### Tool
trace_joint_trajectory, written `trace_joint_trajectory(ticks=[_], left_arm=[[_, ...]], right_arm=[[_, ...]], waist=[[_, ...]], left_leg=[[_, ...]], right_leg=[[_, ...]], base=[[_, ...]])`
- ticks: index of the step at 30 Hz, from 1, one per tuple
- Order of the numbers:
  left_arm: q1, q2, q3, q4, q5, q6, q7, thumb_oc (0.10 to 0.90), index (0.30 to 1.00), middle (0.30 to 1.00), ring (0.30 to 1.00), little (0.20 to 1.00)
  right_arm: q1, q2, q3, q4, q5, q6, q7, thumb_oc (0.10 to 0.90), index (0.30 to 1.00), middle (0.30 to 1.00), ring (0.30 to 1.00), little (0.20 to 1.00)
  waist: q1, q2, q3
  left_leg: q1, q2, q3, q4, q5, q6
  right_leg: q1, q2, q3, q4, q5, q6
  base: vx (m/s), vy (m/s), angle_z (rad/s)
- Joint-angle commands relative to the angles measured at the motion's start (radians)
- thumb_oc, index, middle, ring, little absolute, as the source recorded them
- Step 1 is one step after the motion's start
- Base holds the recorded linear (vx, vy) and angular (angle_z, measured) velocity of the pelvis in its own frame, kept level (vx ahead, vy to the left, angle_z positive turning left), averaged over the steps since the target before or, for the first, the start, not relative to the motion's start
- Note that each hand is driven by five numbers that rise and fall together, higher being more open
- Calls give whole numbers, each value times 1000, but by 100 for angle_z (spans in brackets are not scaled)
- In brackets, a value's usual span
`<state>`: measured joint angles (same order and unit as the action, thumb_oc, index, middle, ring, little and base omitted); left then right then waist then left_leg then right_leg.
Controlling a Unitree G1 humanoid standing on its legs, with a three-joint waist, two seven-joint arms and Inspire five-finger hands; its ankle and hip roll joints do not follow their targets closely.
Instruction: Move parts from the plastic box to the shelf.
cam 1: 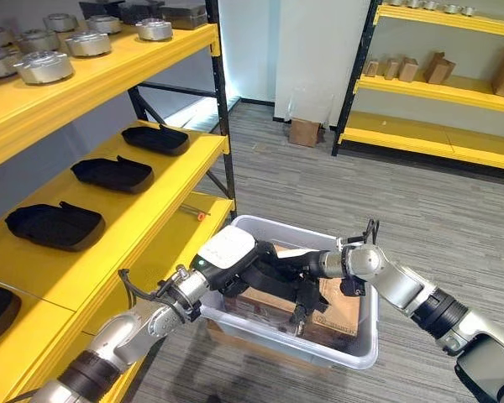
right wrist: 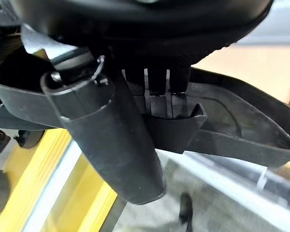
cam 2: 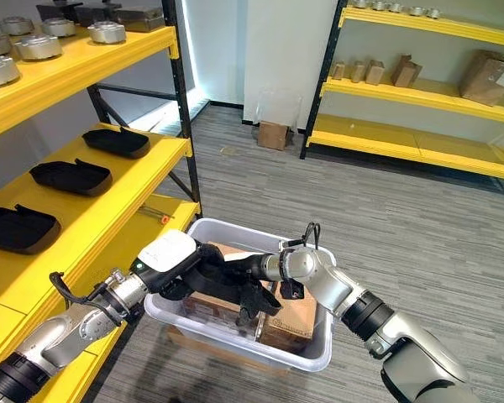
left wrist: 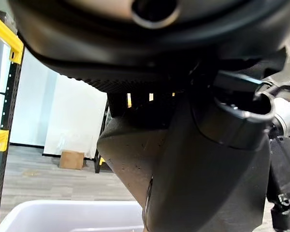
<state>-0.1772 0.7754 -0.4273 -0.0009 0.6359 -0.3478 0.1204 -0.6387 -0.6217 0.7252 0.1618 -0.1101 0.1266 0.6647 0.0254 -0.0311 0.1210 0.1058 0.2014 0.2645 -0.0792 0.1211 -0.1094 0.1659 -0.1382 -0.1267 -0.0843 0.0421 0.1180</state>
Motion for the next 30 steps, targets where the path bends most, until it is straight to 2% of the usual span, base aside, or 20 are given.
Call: trace_joint_trajectory(ticks=[1, 5, 8, 9, 16, 19, 21, 24, 26, 28, 29, 30], left_arm=[[2, 59, 63, -36, -65, -47, 60, 400, 300, 300, 300, 300], [15, 77, 77, -38, -77, -60, 60, 400, 300, 300, 300, 300], [20, 89, 83, -39, -91, -66, 58, 400, 300, 300, 300, 300], [21, 94, 84, -40, -98, -69, 58, 400, 300, 300, 300, 300], [13, 104, 81, -37, -114, -77, 57, 400, 300, 300, 300, 300], [9, 104, 80, -35, -116, -79, 53, 400, 300, 300, 300, 300], [9, 103, 78, -35, -113, -78, 56, 400, 300, 300, 300, 300], [11, 105, 70, -33, -115, -75, 66, 400, 300, 300, 300, 300], [12, 114, 66, -32, -121, -75, 73, 400, 300, 300, 300, 300], [11, 121, 64, -32, -129, -76, 79, 400, 300, 300, 300, 300], [-2, 122, 60, -23, -137, -81, 77, 400, 300, 300, 300, 300], [-4, 122, 61, -22, -139, -81, 75, 400, 300, 300, 300, 300]], right_arm=[[-229, -233, -253, 246, -193, 47, -288, 900, 1000, 1000, 1000, 1000], [-269, -304, -266, 318, -204, 46, -279, 900, 1000, 1000, 1000, 1000], [-298, -343, -264, 398, -194, 44, -326, 900, 1000, 1000, 1000, 1000], [-317, -355, -264, 435, -154, 43, -357, 900, 1000, 1000, 1000, 1000], [-386, -356, -292, 522, 8, 64, -442, 900, 1000, 1000, 1000, 1000], [-415, -349, -312, 559, -11, 91, -464, 900, 1000, 1000, 1000, 1000], [-419, -353, -306, 576, -9, 85, -479, 900, 1000, 1000, 1000, 1000], [-445, -361, -294, 609, -39, 101, -559, 900, 1000, 1000, 1000, 1000], [-471, -377, -287, 634, 0, 89, -582, 900, 1000, 1000, 1000, 1000], [-492, -386, -282, 641, 126, 64, -573, 900, 1000, 1000, 1000, 1000], [-502, -345, -310, 602, 301, 97, -575, 900, 1000, 1000, 1000, 1000], [-499, -336, -320, 595, 331, 101, -584, 900, 1000, 1000, 1000, 1000]], waist=[[26, 0, -41], [24, -2, -41], [23, -5, -44], [24, -6, -45], [28, -4, -44], [31, -2, -42], [31, -2, -41], [31, -1, -42], [32, -1, -45], [32, 0, -45], [32, 4, -42], [32, 4, -42]], left_leg=[[35, 67, -21, -1, -40, -36], [37, 67, -16, -2, -40, -37], [39, 66, -12, -3, -40, -37], [41, 66, -12, -3, -39, -37], [40, 65, -15, -2, -39, -37], [38, 63, -16, -1, -42, -37], [39, 63, -16, -1, -42, -37], [41, 62, -11, -1, -43, -37], [41, 63, -9, -1, -42, -38], [41, 62, -9, -2, -42, -38], [44, 61, -9, -1, -41, -37], [44, 60, -10, -1, -41, -37]], right_leg=[[-28, -67, -113, 129, -59, 19], [-28, -68, -111, 127, -56, 22], [-26, -69, -111, 122, -52, 24], [-25, -69, -110, 121, -50, 24], [-26, -69, -108, 123, -52, 23], [-26, -72, -110, 122, -52, 23], [-25, -72, -110, 120, -51, 23], [-23, -73, -109, 118, -50, 24], [-23, -74, -110, 117, -48, 25], [-23, -74, -110, 116, -47, 26], [-20, -77, -110, 117, -47, 24], [-19, -78, -110, 117, -47, 24]], base=[[0, 0, 0], [0, 0, 0], [0, 0, 0], [2, 3, -4], [1, 1, -1], [0, 0, 0], [0, 0, 0], [0, 0, 0], [0, 0, 0], [6, 16, 0], [0, 0, 0], [0, 0, 0]])
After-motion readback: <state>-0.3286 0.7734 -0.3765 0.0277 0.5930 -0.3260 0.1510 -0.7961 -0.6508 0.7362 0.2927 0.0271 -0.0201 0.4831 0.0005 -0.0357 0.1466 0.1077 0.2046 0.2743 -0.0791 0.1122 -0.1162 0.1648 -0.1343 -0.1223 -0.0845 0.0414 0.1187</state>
